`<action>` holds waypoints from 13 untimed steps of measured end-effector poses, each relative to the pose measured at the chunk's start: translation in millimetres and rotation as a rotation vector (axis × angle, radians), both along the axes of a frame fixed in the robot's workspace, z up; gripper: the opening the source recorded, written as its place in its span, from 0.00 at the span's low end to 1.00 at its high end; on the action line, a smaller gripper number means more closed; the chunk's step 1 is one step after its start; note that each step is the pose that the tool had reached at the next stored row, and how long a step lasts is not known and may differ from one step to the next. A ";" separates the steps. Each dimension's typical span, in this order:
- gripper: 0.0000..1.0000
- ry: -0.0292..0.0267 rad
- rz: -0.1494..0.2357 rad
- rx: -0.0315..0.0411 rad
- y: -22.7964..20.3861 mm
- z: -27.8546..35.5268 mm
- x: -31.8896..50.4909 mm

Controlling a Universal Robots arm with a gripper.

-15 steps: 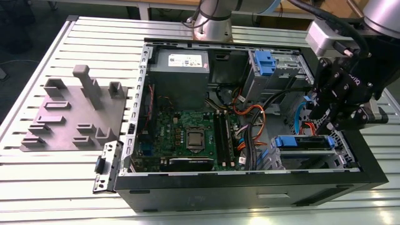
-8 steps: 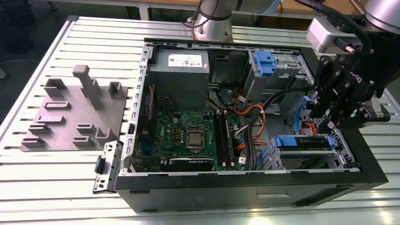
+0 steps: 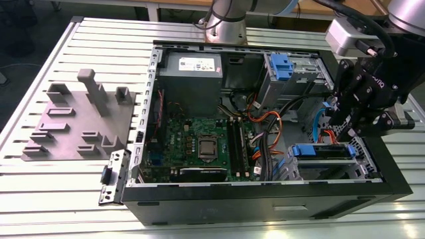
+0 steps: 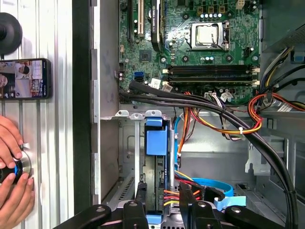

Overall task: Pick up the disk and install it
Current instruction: 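Insert the first disk wire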

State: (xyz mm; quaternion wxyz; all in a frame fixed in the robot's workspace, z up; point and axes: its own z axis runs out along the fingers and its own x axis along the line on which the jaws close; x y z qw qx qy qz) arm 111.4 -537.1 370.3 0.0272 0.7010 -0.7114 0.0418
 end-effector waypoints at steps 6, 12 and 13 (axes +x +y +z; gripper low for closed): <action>0.40 0.0000 0.000 0.0000 0.0 0.0 -5.3; 0.40 0.0000 0.000 0.0002 1.7 0.1 -10.5; 0.40 0.0000 0.000 0.0001 2.5 0.2 -10.9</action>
